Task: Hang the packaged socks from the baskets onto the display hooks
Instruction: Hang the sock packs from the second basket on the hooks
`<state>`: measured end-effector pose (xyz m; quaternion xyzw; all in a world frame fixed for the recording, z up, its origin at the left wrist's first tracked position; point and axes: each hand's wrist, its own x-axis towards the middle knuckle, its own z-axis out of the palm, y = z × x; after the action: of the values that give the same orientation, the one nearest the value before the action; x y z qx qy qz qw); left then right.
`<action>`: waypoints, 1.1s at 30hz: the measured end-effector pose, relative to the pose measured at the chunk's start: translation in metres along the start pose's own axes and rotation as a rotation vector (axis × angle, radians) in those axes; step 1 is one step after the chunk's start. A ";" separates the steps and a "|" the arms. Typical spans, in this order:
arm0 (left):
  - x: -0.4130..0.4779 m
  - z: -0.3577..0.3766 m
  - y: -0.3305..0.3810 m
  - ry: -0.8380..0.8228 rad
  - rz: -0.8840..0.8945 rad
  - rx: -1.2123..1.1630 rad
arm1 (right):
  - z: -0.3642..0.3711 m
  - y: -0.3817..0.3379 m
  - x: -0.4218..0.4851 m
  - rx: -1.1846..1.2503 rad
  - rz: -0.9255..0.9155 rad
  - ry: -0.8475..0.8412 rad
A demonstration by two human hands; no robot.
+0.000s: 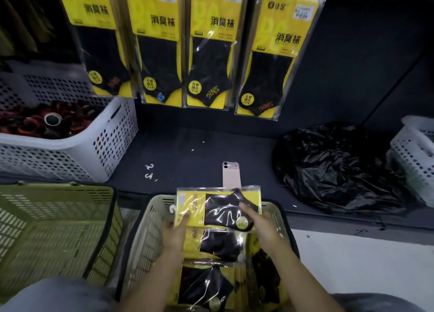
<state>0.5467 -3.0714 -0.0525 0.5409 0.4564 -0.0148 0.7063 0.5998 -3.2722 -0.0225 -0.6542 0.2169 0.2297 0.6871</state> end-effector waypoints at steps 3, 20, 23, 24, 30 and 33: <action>-0.020 0.009 0.036 -0.313 -0.121 -0.335 | 0.006 -0.024 -0.016 0.147 -0.053 -0.015; -0.125 0.042 0.175 -0.423 0.734 0.030 | 0.019 -0.165 -0.091 -0.018 -0.822 -0.034; -0.136 0.050 0.180 -0.471 0.773 0.056 | 0.028 -0.176 -0.100 0.009 -0.866 -0.048; -0.139 0.051 0.182 -0.481 0.773 0.058 | 0.029 -0.177 -0.102 0.033 -0.865 -0.051; -0.137 0.050 0.193 -0.513 0.809 0.037 | 0.027 -0.181 -0.102 0.121 -0.812 -0.122; -0.129 0.048 0.201 -0.487 0.850 0.040 | 0.023 -0.185 -0.098 0.154 -0.798 -0.103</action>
<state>0.6053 -3.0863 0.1837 0.6738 0.0164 0.1401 0.7253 0.6323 -3.2597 0.1854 -0.6212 -0.0720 -0.0392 0.7793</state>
